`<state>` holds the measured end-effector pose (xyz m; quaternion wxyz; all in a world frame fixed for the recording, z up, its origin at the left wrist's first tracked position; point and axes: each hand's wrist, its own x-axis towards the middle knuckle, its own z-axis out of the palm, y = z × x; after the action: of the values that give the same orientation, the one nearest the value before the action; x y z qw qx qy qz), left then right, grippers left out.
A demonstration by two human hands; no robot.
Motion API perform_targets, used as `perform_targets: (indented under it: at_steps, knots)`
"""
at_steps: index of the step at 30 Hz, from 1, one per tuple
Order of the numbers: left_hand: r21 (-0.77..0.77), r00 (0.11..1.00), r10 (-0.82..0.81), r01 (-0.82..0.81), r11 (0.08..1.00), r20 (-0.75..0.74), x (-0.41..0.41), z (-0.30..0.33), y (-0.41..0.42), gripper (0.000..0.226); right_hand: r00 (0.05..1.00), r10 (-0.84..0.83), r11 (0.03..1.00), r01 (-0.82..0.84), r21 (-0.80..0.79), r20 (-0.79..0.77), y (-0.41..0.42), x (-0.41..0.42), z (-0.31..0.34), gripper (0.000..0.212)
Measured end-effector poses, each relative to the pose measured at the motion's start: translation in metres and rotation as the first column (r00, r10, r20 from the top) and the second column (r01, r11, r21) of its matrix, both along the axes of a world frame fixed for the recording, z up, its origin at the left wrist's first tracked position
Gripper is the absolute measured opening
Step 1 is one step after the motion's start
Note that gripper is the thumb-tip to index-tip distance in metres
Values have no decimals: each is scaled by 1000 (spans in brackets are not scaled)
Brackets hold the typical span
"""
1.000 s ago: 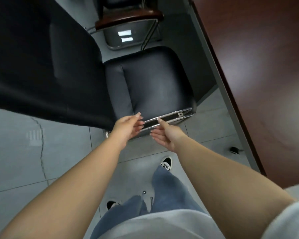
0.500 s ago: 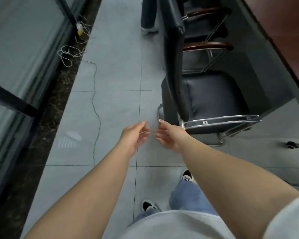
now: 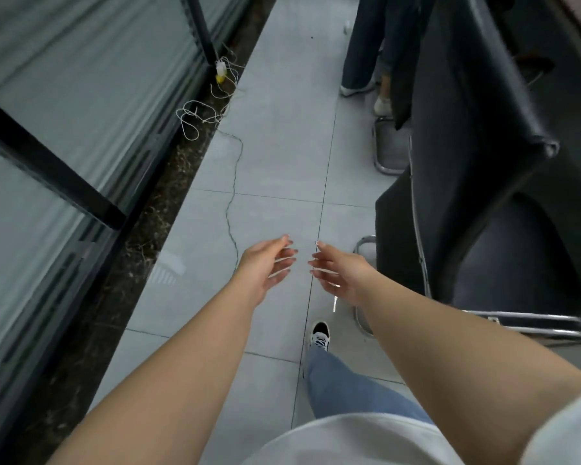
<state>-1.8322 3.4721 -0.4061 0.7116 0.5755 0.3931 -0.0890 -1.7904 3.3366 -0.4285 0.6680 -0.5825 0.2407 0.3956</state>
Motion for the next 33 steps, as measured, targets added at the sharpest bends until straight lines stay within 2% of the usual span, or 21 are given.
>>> perform_targets:
  at_steps: [4, 7, 11, 15, 20, 24, 29, 33]
  knots:
    - [118, 1000, -3, 1, 993, 21, 87, -1, 41, 16, 999, 38, 994, -35, -108, 29, 34, 85, -5, 28]
    - [189, 995, -95, 94, 978, -1, 137, 6, 64, 21, 998, 30, 990, -21, -139, 61, 55, 142, 4, 29]
    - [195, 989, -143, 147, 970, -36, 216, 16, 100, 27, 990, 14, 986, 10, -167, 137, 88, 223, 18, 29]
    - [193, 983, -177, 183, 964, -46, 288, 13, 123, 30, 991, 1, 984, 24, -178, 135, 112, 283, 16, 31]
    - [184, 941, -338, 336, 924, -18, 406, 8, 145, 29, 977, -148, 961, 178, -209, 152, 131, 379, 1, 31]
    - [212, 871, -492, 481, 851, -1, 503, 13, 162, 30, 943, -290, 927, 319, -199, 161, 152, 458, 9, 31]
    - [271, 669, -741, 725, 633, -60, 613, 25, 157, 33, 874, -447, 862, 478, -171, 191, 162, 540, 29, 31]
    - [269, 565, -824, 800, 537, -34, 680, 34, 124, 34, 780, -601, 771, 623, -132, 172, 143, 583, 36, 32]
